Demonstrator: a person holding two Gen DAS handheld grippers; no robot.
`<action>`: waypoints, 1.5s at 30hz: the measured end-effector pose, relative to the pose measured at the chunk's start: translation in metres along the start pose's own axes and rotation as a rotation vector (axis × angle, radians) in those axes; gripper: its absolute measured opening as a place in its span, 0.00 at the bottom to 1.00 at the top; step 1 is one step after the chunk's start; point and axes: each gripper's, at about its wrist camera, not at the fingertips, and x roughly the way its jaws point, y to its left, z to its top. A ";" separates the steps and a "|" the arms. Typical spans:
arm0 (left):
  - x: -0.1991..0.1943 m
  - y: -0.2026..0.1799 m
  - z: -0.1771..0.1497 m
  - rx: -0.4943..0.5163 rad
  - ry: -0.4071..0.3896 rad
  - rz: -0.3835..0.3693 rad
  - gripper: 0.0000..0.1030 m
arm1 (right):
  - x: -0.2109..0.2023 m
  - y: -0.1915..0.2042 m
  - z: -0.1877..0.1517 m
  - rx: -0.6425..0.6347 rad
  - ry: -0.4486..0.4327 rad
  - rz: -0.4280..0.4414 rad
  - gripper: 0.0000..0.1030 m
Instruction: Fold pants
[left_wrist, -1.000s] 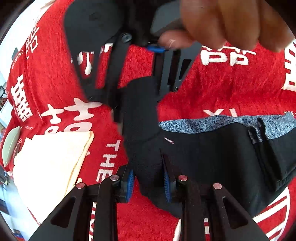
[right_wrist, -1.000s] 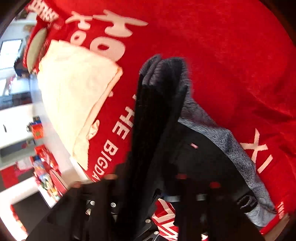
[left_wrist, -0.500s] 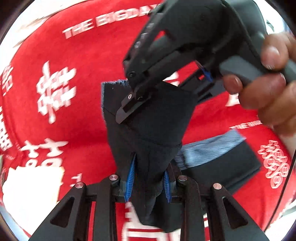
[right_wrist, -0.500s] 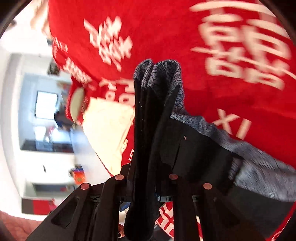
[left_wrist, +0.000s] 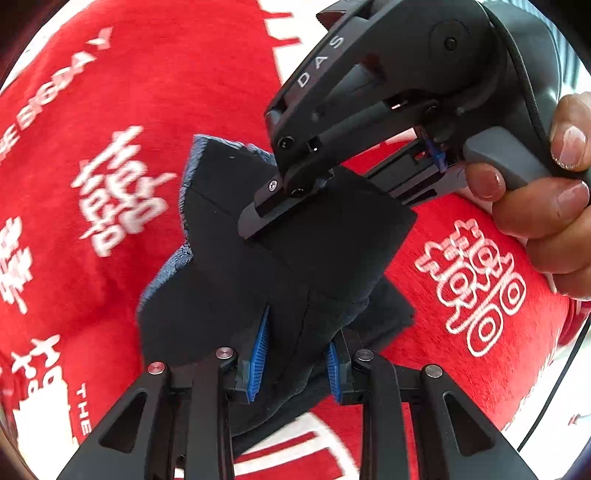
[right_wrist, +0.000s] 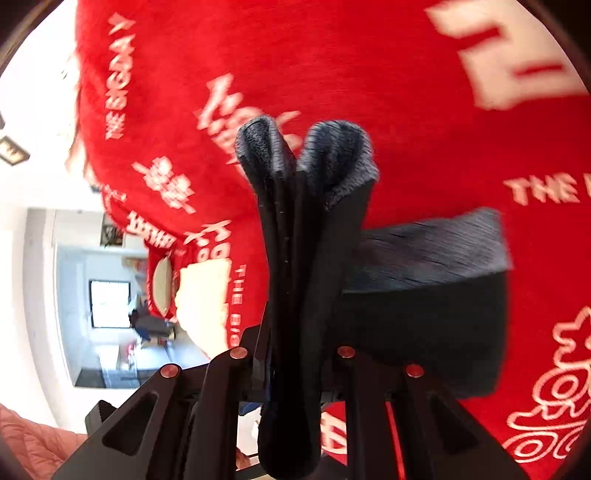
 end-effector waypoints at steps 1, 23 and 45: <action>0.011 -0.011 -0.003 0.019 0.021 -0.003 0.27 | -0.002 -0.013 -0.003 0.015 -0.004 -0.007 0.16; 0.013 0.035 -0.050 -0.112 0.209 0.087 0.64 | -0.008 -0.077 -0.049 0.030 -0.069 -0.496 0.54; 0.029 0.126 -0.090 -0.484 0.404 0.041 0.82 | -0.015 -0.037 -0.100 0.073 -0.104 -0.588 0.54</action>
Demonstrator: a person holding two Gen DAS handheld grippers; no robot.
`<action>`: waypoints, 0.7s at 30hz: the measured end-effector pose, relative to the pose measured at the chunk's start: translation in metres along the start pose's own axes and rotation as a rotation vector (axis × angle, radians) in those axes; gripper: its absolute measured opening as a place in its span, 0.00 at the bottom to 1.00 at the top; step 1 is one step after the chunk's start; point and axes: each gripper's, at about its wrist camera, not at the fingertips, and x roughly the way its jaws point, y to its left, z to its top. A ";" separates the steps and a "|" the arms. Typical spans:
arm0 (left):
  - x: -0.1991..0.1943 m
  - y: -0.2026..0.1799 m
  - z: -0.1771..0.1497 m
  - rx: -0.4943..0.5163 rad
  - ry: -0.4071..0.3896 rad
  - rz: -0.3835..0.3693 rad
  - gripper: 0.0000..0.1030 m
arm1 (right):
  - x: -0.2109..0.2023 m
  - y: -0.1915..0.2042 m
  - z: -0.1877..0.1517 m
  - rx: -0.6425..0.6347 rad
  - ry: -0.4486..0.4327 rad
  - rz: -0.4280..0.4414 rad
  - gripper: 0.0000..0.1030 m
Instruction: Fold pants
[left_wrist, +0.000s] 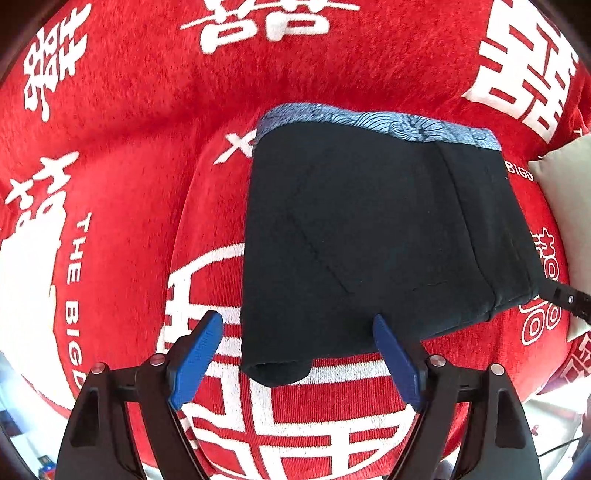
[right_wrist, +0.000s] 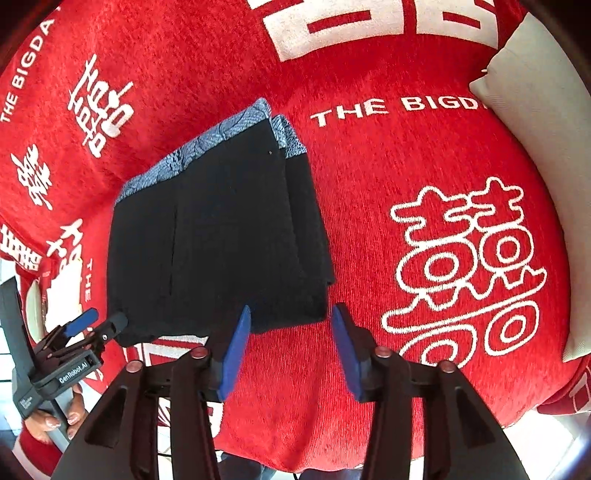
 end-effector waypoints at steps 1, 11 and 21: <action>0.001 0.002 0.001 -0.010 0.005 -0.006 0.82 | 0.000 0.001 -0.001 -0.003 0.001 -0.009 0.58; 0.003 0.010 0.006 -0.041 0.028 -0.029 0.82 | -0.001 -0.003 0.001 0.006 -0.008 -0.038 0.76; -0.002 0.038 0.039 -0.064 -0.021 -0.134 0.82 | 0.004 -0.022 0.020 0.020 0.005 0.071 0.76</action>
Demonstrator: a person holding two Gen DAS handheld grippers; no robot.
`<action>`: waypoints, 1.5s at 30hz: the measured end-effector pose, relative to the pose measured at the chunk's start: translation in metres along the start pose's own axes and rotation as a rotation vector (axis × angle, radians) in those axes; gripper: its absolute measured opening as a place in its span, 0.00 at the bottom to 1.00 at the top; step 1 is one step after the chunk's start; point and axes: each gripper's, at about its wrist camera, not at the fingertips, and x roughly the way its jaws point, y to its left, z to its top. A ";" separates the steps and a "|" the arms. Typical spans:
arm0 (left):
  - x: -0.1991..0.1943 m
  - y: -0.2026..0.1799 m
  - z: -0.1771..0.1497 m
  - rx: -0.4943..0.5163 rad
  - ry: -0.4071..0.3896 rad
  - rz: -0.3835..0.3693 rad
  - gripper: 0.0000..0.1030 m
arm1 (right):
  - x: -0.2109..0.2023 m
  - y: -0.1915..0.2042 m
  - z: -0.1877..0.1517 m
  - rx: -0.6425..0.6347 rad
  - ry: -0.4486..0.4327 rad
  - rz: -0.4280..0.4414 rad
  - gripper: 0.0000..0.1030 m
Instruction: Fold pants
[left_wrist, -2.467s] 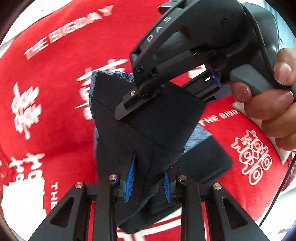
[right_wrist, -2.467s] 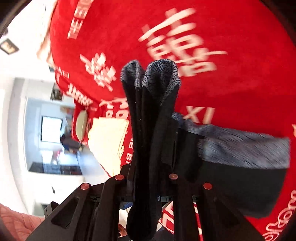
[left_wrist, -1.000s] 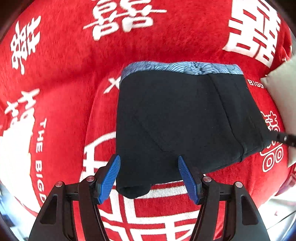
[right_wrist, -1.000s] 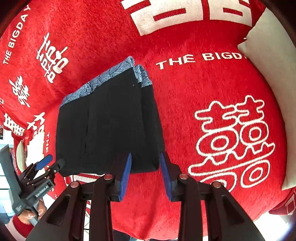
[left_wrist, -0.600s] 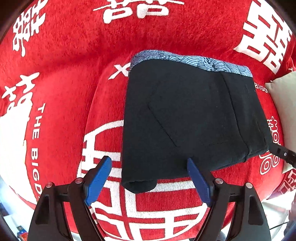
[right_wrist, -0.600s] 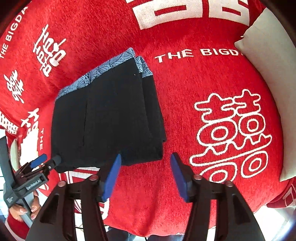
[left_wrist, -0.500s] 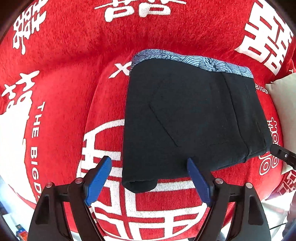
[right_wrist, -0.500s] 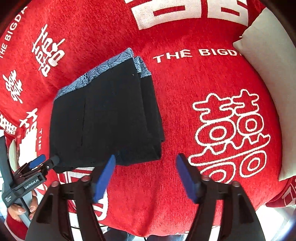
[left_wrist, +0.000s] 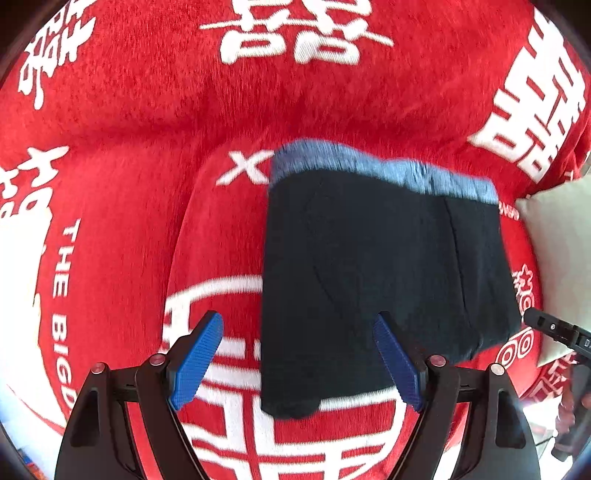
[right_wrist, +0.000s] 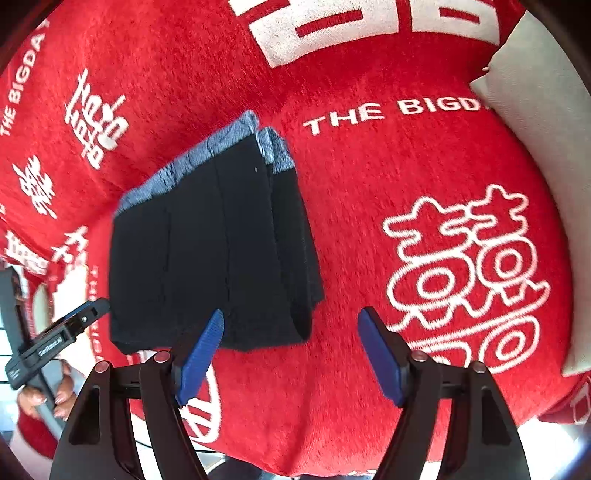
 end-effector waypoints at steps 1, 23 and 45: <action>0.003 0.004 0.006 0.002 0.009 -0.028 0.82 | 0.002 -0.004 0.006 0.007 0.006 0.026 0.76; 0.096 0.021 0.046 -0.041 0.206 -0.419 0.91 | 0.098 -0.039 0.074 0.052 0.209 0.540 0.71; 0.007 0.002 -0.007 0.039 0.108 -0.374 0.58 | 0.021 -0.023 0.010 0.132 0.173 0.543 0.39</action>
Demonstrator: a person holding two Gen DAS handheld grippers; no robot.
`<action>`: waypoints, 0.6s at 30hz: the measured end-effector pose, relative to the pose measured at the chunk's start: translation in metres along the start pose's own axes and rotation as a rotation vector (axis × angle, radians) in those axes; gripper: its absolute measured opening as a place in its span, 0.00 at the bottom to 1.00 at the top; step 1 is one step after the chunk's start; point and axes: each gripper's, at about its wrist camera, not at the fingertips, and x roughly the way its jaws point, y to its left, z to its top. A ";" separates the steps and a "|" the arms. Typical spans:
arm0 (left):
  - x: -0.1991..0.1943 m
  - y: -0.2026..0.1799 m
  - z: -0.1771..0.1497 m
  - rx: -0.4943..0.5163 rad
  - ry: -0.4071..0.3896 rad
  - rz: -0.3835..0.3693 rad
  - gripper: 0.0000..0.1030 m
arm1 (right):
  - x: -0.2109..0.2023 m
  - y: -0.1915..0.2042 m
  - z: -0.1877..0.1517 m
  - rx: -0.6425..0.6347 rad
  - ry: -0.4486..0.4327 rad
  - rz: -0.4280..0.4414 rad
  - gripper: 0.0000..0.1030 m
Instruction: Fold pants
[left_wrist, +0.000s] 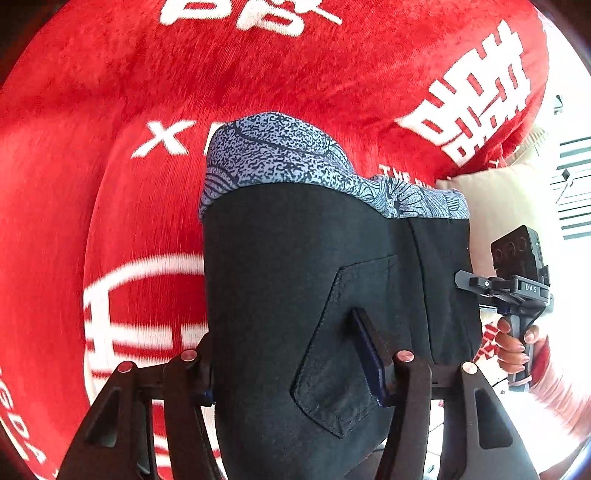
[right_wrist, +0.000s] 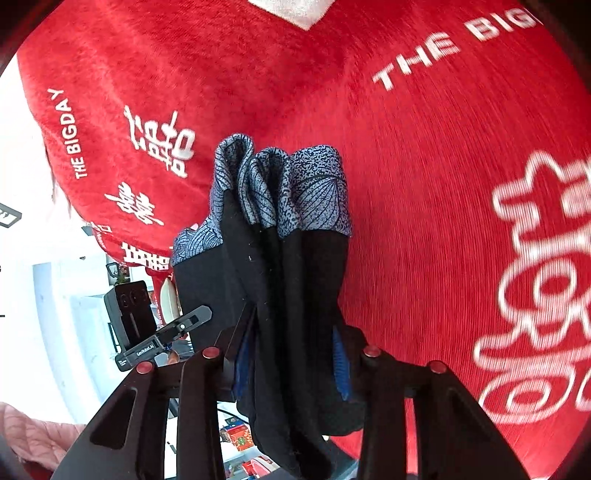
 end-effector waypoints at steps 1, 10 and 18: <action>0.001 0.002 -0.007 -0.001 0.004 0.003 0.58 | -0.002 -0.003 -0.007 0.002 0.001 -0.004 0.39; 0.032 0.035 -0.037 -0.060 -0.036 0.143 0.99 | 0.031 -0.027 -0.030 -0.015 -0.021 -0.155 0.61; 0.008 0.016 -0.045 -0.007 -0.044 0.330 1.00 | 0.022 0.011 -0.043 -0.029 -0.076 -0.388 0.68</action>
